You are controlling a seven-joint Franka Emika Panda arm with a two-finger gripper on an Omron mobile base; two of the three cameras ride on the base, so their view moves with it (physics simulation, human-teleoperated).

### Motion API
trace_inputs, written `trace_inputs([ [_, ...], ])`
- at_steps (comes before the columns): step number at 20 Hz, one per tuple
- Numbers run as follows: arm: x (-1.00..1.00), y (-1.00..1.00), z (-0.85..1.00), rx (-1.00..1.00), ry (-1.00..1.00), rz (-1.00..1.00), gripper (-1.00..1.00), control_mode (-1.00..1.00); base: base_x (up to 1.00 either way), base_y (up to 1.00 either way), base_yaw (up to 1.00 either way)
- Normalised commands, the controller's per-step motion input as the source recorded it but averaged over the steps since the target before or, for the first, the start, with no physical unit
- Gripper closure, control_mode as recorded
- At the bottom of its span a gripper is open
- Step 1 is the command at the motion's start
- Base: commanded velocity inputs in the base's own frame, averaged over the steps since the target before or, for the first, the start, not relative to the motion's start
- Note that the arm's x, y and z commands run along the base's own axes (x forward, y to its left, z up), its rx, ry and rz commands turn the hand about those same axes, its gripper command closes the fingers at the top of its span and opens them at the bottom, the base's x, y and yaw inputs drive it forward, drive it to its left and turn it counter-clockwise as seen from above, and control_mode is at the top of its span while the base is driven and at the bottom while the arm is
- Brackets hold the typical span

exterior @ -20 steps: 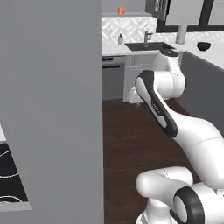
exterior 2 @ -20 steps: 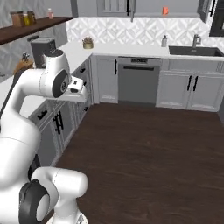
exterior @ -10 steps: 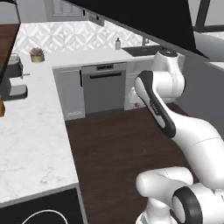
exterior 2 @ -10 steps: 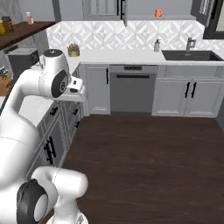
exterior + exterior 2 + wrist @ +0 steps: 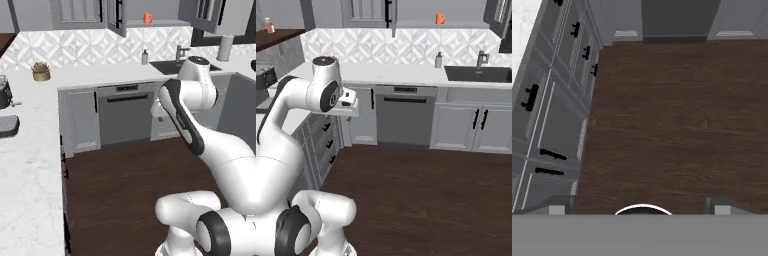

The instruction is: Gather all objects into one cabinet and sort the glasses and bowls to opposite sides.

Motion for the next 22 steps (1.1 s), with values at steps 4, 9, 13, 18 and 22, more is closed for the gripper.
trace_inputs([
  [4, 0.0, 0.0, 0.0, 0.0, 0.0, 0.0, -1.0, 1.0, 1.0, 0.34, 0.07],
  [9, 0.0, 0.0, 0.0, 0.0, 0.0, 0.0, -1.0, 1.0, 1.0, 0.04, 0.06],
  [13, 0.0, 0.0, 0.0, 0.0, 0.0, 0.0, -1.0, 1.0, 0.97, 0.09, 0.02],
  [18, 0.0, 0.0, 0.0, 0.0, 0.0, 0.0, -1.0, 1.0, 1.0, 0.09, 0.08],
  [22, 0.0, 0.0, 0.0, 0.0, 0.0, 0.0, -1.0, 1.0, 0.61, 0.42, 0.03],
])
